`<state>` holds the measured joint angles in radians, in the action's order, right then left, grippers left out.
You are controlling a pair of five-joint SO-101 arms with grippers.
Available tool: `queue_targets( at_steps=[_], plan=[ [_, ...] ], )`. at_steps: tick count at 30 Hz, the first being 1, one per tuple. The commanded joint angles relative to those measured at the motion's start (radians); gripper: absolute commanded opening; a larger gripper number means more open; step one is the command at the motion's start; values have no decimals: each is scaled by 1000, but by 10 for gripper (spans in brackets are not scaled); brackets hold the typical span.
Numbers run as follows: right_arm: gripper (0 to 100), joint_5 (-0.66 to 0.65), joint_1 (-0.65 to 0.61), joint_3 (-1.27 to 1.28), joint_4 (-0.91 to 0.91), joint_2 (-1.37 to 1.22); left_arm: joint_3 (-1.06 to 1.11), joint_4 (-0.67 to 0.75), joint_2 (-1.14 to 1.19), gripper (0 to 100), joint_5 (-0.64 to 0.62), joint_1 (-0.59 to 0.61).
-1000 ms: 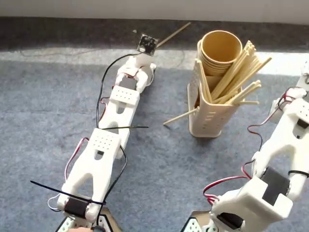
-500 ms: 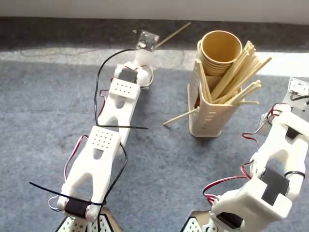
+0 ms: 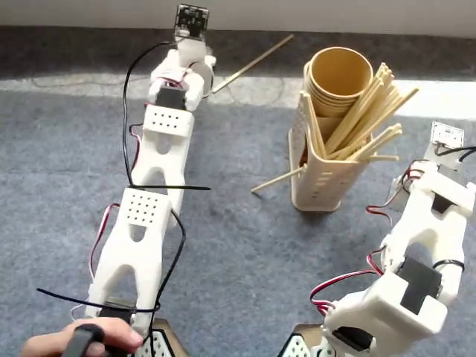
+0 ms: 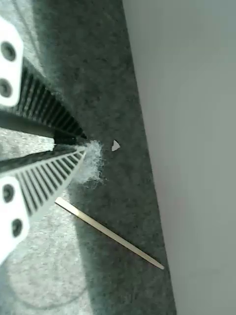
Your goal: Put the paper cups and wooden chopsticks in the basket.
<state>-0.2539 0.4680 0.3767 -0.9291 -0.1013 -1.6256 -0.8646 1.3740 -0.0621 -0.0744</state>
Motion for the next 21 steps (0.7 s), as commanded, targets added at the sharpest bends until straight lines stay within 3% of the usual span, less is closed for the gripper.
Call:
queue_targets(
  at_steps=[1,8,21],
  plan=[
    [289,-6,-18,-2,13,19,-39,290,90,16,-12,-27],
    [289,-8,-24,-1,13,16,-39,338,197,123,-12,-30],
    [289,-8,-27,16,13,21,-39,338,282,122,-12,-87]
  ],
)
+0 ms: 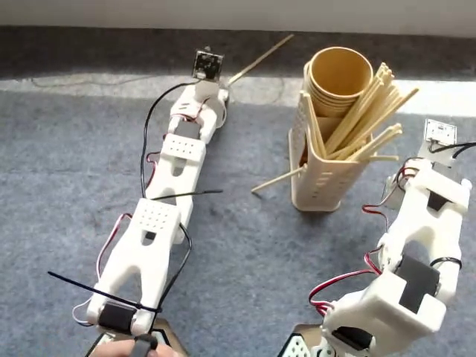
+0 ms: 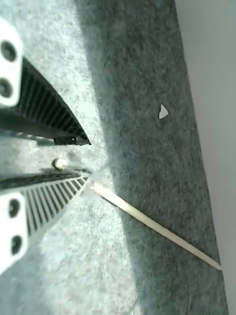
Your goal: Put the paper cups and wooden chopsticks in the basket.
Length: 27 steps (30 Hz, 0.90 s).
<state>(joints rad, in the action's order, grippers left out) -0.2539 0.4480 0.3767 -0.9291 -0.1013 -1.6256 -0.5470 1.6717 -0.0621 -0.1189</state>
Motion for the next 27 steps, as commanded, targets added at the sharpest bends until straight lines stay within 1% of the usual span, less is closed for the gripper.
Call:
queue_targets(
  at_steps=[1,7,8,10,12,14,19,22,24,27],
  plan=[
    [289,-8,-7,27,13,21,-36,20,-16,122,-12,-45],
    [289,-8,-4,99,102,22,90,0,-24,111,-12,-45],
    [289,-8,-4,107,105,22,88,-34,-24,88,-12,-45],
    [289,-9,-5,108,105,22,56,-110,-24,8,-12,-45],
    [289,-9,-7,105,105,22,5,-184,-24,20,-15,-47],
    [289,-9,-7,104,105,22,-36,-249,-24,4,-18,-48],
    [289,-9,-2,102,105,22,-42,-391,-77,8,-74,-7],
    [289,-9,-5,102,105,22,-42,-528,-168,7,-97,12],
    [289,-9,-7,102,105,22,-42,-680,-249,7,-123,16],
    [289,-9,-7,102,104,24,-42,-945,-387,7,-129,-5]
  ],
)
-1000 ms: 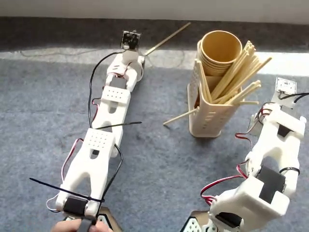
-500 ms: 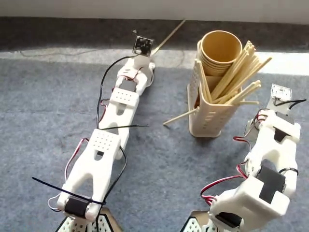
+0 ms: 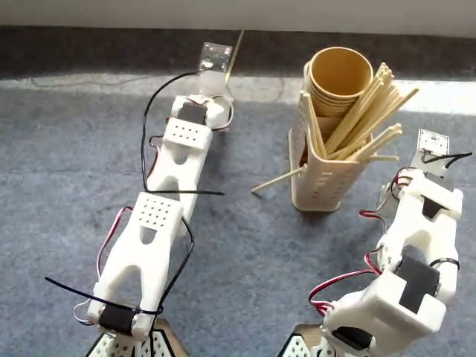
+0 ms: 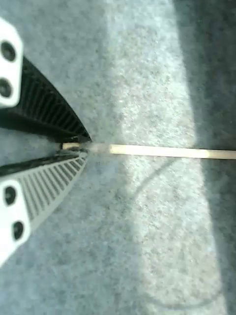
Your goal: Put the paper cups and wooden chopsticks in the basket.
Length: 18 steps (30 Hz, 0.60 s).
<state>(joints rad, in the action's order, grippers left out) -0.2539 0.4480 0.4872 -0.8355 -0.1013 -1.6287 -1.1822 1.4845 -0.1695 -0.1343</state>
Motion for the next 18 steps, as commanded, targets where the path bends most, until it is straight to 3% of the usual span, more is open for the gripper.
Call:
queue_targets(
  at_steps=[1,4,10,13,18],
  plan=[
    [289,-9,-7,-8,5,24,-39,-394,-243,7,-21,1],
    [289,-15,-7,-12,-36,24,-36,-612,-367,7,-21,-8],
    [289,-63,-22,-8,-96,22,31,-612,-582,7,-15,58],
    [289,-58,-24,-7,-96,22,18,-598,-684,7,107,73],
    [289,-57,-68,-2,-94,22,-38,-508,-800,7,255,-54]
  ],
)
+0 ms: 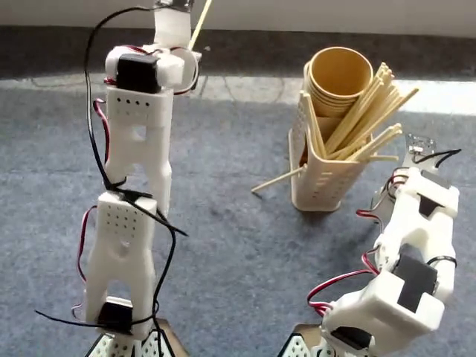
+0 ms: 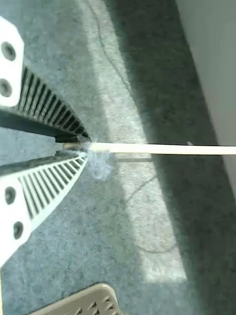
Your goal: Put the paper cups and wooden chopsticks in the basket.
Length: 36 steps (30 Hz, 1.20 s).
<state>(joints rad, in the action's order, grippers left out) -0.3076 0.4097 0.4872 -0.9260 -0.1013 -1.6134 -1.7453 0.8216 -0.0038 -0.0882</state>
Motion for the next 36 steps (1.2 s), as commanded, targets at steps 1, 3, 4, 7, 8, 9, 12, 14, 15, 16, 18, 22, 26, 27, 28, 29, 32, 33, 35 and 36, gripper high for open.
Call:
queue_targets(
  at_steps=[1,3,4,7,8,9,12,14,15,16,18,22,26,27,28,29,32,33,35,36],
  plan=[
    [289,-3,-38,-2,-4,22,-53,57,-159,7,118,-137],
    [289,-3,-42,-1,-1,22,-53,55,-208,7,155,-194],
    [289,-3,-41,-1,-1,22,-53,44,-237,7,157,-219],
    [289,-6,-35,-1,1,21,-51,-23,-334,7,158,-288],
    [289,-8,-35,-1,1,21,-51,-23,-366,7,158,-300],
    [289,-8,-35,-1,1,21,-51,-23,-398,7,158,-312],
    [289,-8,-35,-1,1,21,-35,-26,-489,7,157,-355],
    [289,-8,-35,-1,1,21,70,-28,-572,7,157,-380],
    [289,-8,-35,-1,1,21,159,-28,-624,7,157,-394],
    [289,-8,-35,-1,1,21,266,-28,-684,7,157,-409],
    [289,-8,-35,-1,1,21,503,-26,-817,7,184,-435],
    [289,-8,-35,1,1,21,920,-25,-1112,7,342,-470],
    [289,-6,-41,1,1,21,1188,-26,-1363,7,512,-467],
    [289,-5,-41,1,1,21,1245,-26,-1417,7,559,-463],
    [289,-3,-42,1,-2,21,1296,-26,-1465,7,594,-441],
    [289,-3,-42,1,-2,21,1339,-25,-1508,7,617,-412],
    [289,-3,-38,1,-2,21,1400,-21,-1589,7,649,-314],
    [289,-3,-36,1,-2,21,1400,-21,-1606,7,652,-266],
    [289,-3,-38,1,-2,21,1399,-21,-1635,7,655,-162],
    [289,-3,-39,1,-2,21,1397,-21,-1641,7,655,-113]
  ],
)
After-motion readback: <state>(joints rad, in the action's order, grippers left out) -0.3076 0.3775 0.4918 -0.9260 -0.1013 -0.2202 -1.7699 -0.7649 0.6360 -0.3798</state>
